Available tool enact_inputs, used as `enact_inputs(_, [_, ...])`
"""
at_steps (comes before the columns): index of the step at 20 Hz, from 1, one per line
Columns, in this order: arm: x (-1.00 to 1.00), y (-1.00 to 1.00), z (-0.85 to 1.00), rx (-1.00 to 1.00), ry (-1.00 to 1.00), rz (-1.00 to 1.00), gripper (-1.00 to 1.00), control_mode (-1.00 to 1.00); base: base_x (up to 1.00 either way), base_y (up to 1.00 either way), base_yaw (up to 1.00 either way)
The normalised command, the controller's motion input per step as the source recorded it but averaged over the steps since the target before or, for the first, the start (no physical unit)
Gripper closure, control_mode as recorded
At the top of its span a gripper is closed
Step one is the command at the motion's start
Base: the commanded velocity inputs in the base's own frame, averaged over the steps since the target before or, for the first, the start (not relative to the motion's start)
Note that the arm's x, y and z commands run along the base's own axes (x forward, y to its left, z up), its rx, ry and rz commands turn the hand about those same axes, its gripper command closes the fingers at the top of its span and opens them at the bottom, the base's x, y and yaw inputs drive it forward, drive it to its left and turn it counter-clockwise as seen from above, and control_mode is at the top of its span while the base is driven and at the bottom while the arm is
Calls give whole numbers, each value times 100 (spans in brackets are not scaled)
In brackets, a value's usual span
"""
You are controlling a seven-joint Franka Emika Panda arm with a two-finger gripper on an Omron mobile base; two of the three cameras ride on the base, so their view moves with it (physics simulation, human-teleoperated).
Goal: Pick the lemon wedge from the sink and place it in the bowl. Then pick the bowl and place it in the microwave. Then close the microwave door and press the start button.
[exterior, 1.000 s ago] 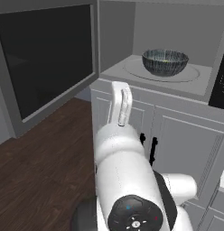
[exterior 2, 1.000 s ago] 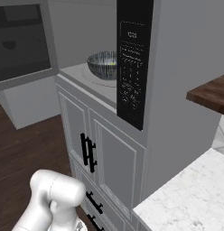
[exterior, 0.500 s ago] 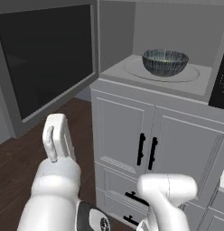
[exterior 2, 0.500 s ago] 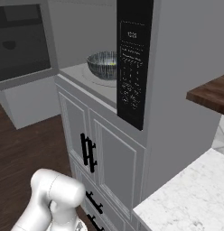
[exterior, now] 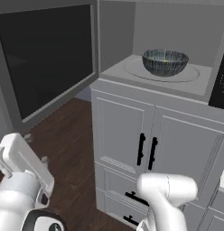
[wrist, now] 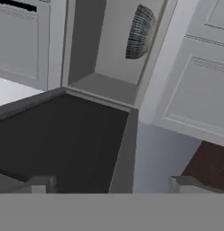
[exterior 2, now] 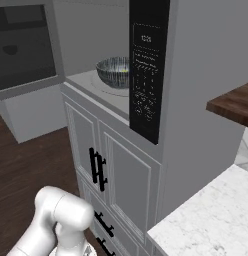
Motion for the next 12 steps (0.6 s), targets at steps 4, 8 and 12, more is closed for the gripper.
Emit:
enact_inputs(4, [51, 80, -48, 0, 0, -4, -100, -100, 0, 0, 0])
enact_inputs(8, [62, 84, -47, 0, 0, -4, -100, -100, 0, 0, 0])
enact_inputs(12, [65, 81, -30, 0, 0, -4, -100, -100, 0, 0, 0])
